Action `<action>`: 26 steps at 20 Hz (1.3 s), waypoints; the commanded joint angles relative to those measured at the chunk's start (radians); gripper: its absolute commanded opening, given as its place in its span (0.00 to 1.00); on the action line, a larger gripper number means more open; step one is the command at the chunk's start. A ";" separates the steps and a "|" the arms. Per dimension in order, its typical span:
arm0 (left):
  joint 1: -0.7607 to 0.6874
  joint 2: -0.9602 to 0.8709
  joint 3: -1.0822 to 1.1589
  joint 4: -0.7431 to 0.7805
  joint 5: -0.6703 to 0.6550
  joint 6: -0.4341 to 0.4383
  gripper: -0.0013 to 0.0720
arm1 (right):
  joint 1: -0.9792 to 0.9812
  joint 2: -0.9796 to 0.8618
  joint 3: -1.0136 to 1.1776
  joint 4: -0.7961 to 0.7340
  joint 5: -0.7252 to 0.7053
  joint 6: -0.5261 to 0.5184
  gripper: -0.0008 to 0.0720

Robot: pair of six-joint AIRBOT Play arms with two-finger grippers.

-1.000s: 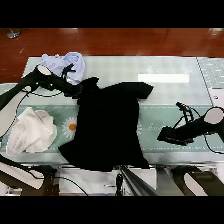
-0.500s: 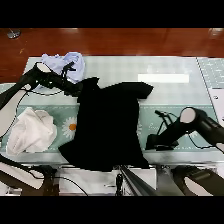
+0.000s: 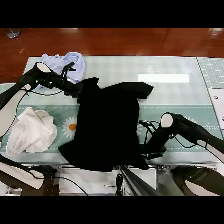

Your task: Fold the shirts.

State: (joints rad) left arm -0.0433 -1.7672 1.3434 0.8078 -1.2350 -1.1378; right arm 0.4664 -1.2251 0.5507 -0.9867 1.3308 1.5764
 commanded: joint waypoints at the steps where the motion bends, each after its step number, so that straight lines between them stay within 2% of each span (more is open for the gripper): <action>1: 0.000 -0.001 0.001 0.000 -0.004 0.000 0.06 | 0.021 -0.027 0.000 0.056 -0.038 -0.026 0.86; 2: 0.000 -0.001 0.001 0.000 -0.004 0.000 0.06 | 0.021 -0.027 0.000 0.078 -0.048 -0.038 0.83; 3: 0.000 -0.001 0.001 0.000 -0.004 0.000 0.06 | 0.021 -0.027 0.000 0.093 -0.056 -0.050 0.70; 5: 0.000 -0.001 0.002 0.000 -0.004 0.000 0.06 | 0.020 -0.027 0.000 0.106 -0.061 -0.090 0.04; 9: 0.019 0.003 0.002 0.005 -0.032 -0.033 0.06 | -0.054 -0.006 0.003 0.126 -0.059 -0.107 0.04; 11: 0.050 0.014 0.002 0.007 -0.034 -0.043 0.06 | -0.138 0.032 0.003 0.089 -0.055 -0.113 0.04; 16: 0.114 0.087 0.002 0.003 -0.035 -0.045 0.05 | -0.514 0.110 0.045 -0.045 -0.019 -0.125 0.04; 18: 0.120 0.135 0.002 0.002 -0.019 -0.042 0.06 | -0.678 0.117 0.118 -0.048 -0.002 -0.170 0.04; 21: 0.111 0.175 0.001 0.002 -0.024 -0.045 0.06 | -0.865 0.106 0.274 -0.112 -0.043 -0.179 0.04; 23: 0.087 0.182 0.000 -0.005 -0.050 -0.050 0.06 | -0.950 0.052 0.399 -0.121 -0.039 -0.182 0.04; 26: 0.010 0.190 -0.038 -0.026 -0.078 -0.060 0.06 | -0.979 -0.085 0.610 -0.119 -0.018 -0.187 0.04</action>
State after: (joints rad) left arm 0.0166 -1.5921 1.3293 0.7948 -1.2873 -1.1915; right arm -0.4427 -1.2167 0.9836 -1.0901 1.3048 1.3987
